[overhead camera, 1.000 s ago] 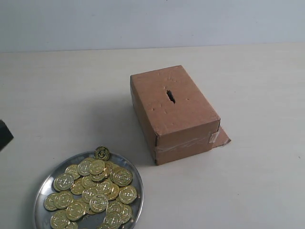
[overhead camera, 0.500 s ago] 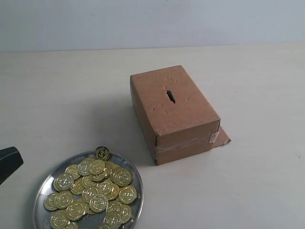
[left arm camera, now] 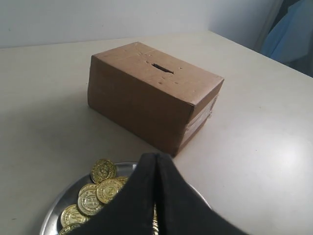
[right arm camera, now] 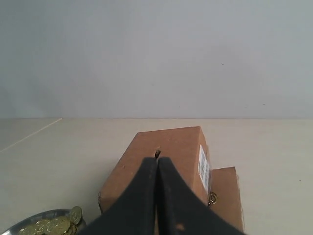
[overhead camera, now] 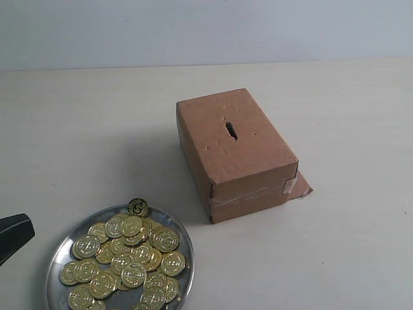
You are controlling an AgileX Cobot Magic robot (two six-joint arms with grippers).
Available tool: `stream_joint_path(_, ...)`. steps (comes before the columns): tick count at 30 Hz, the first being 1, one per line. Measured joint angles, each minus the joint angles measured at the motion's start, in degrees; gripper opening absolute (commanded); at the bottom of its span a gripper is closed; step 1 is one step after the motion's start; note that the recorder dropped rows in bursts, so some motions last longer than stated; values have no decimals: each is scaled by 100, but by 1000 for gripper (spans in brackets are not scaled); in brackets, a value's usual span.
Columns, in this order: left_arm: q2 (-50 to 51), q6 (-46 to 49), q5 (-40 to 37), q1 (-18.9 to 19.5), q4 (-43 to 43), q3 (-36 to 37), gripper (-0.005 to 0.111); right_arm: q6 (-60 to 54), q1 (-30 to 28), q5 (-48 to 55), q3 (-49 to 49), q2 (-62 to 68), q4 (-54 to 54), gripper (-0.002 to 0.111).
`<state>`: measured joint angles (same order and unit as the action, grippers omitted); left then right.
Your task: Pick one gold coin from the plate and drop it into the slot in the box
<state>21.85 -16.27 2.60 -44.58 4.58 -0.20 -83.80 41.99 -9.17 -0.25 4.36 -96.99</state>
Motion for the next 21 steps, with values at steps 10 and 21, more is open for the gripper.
stream_joint_path(10, 0, 0, -11, 0, 0, 0, 0, -282, -2729, 1269, 0, -310, 186, 0)
stream_joint_path(21, 0, 0, -11, 0, 0, 0, 0, -639, -3611, 1723, 0, -399, 249, 0)
